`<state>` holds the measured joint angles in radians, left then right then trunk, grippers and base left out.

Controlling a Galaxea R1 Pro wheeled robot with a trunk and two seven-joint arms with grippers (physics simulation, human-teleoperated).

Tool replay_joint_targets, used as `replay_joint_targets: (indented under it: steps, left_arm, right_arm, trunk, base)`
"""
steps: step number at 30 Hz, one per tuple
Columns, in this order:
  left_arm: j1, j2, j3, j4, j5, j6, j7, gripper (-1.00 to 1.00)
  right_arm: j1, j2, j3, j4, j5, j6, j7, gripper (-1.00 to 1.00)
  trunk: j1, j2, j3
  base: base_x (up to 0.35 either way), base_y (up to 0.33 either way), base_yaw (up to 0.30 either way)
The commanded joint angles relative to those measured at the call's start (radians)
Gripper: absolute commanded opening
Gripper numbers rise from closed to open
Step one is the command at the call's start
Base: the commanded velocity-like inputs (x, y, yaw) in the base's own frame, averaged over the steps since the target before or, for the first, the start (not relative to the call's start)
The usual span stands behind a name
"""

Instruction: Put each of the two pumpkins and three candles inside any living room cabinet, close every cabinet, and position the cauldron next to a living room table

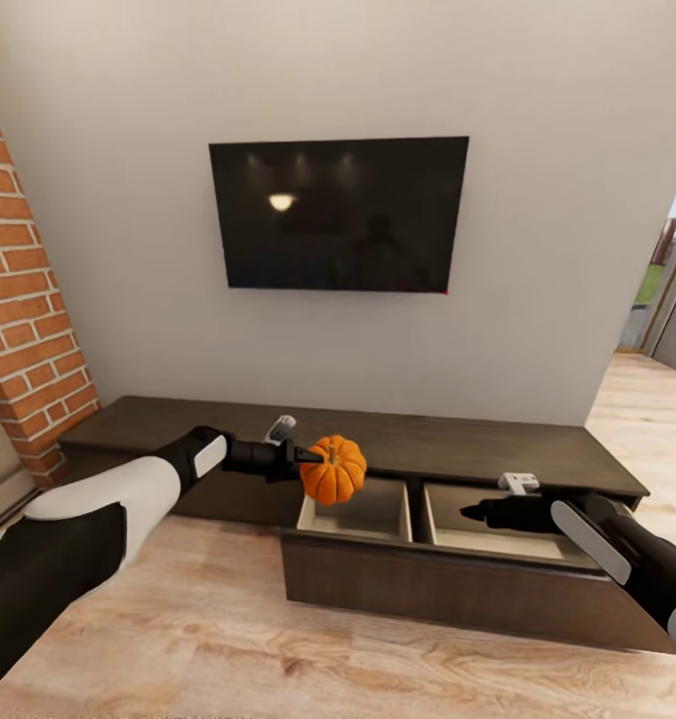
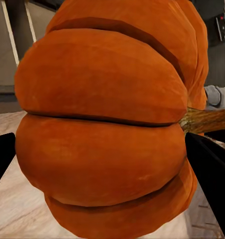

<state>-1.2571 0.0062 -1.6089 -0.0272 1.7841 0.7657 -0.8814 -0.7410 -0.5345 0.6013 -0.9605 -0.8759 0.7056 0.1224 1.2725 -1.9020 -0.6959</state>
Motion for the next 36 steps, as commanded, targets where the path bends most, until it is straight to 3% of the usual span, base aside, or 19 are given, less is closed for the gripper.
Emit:
replay_joint_targets:
  steps: [1,9,16,33,36]
  left_arm:
    - [0.001,0.001,0.000,0.000,-0.002,0.000,0.000,-1.00]
    - [0.034,0.004,-0.002,0.002,-0.005,0.000,0.001,-1.00]
    - [0.067,0.049,-0.005,0.003,-0.006,0.000,0.001,-1.00]
    - [0.119,0.058,-0.006,0.003,-0.008,-0.003,0.002,-1.00]
    - [0.131,0.076,-0.007,0.003,-0.008,-0.003,0.002,-1.00]
  right_arm:
    - [0.000,0.000,0.000,0.000,0.000,0.000,0.000,1.00]
    - [0.000,-0.001,0.000,0.000,-0.002,0.000,0.000,1.00]
    - [0.000,0.000,0.000,0.008,-0.002,0.000,0.001,1.00]
    - [0.000,0.001,0.000,0.016,-0.002,0.000,0.002,1.00]
    - [0.000,0.002,0.001,0.017,-0.004,0.000,0.003,1.00]
  trunk:
    - [-0.004,0.007,0.002]
    - [-0.035,0.063,0.018]
    - [-0.061,0.112,0.040]
    - [-0.127,0.231,0.090]
    - [-0.138,0.252,0.096]
  base:
    - [0.000,0.000,0.107]
    - [0.000,0.000,0.074]
    - [0.000,0.000,0.004]
    - [0.000,0.000,0.023]
    - [0.000,0.000,0.188]
